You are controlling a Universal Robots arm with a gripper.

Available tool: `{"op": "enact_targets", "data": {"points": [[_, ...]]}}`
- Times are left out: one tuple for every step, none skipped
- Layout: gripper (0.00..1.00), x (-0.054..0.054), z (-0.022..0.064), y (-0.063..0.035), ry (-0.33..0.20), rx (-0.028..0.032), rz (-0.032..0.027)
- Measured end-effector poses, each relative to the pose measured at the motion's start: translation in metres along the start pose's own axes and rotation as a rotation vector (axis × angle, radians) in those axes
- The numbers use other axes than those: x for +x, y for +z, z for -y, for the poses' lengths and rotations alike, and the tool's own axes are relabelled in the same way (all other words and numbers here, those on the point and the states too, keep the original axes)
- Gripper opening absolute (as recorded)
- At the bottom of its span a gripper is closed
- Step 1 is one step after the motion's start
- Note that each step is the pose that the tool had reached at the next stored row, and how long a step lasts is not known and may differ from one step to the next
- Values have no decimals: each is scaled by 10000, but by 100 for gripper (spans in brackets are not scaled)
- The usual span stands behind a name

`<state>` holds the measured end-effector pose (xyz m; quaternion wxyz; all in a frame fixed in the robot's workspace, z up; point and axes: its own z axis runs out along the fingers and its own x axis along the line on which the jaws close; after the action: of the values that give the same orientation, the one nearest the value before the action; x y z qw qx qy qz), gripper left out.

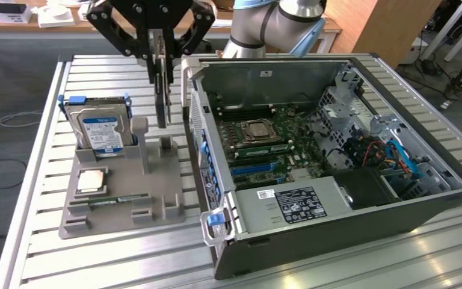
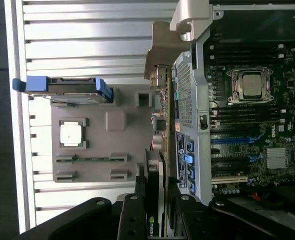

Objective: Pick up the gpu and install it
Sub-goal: 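Pick up the gpu and move the gpu toward the slot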

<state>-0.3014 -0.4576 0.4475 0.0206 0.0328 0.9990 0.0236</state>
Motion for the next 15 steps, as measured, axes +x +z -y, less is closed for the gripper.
{"op": "enact_targets", "data": {"points": [[27,-2,-2,-45,0,0,0],[27,-3,-4,-89,0,-1,0],[27,-5,-6,-127,0,0,0],[27,-5,-6,-136,0,-1,1],[27,-5,-6,-136,0,-1,1],[27,-5,-6,-136,0,-1,1],[27,-5,-6,-136,0,-1,1],[27,-6,-7,-137,0,0,0],[27,-14,-8,-138,1,1,-1],[27,-28,-9,-137,2,2,-1],[27,-51,-10,-135,8,0,0],[27,-74,-11,-135,14,1,0],[27,-97,-13,-133,19,1,1],[27,-123,-14,-132,25,1,1],[27,-150,-16,-131,29,1,2]]}}
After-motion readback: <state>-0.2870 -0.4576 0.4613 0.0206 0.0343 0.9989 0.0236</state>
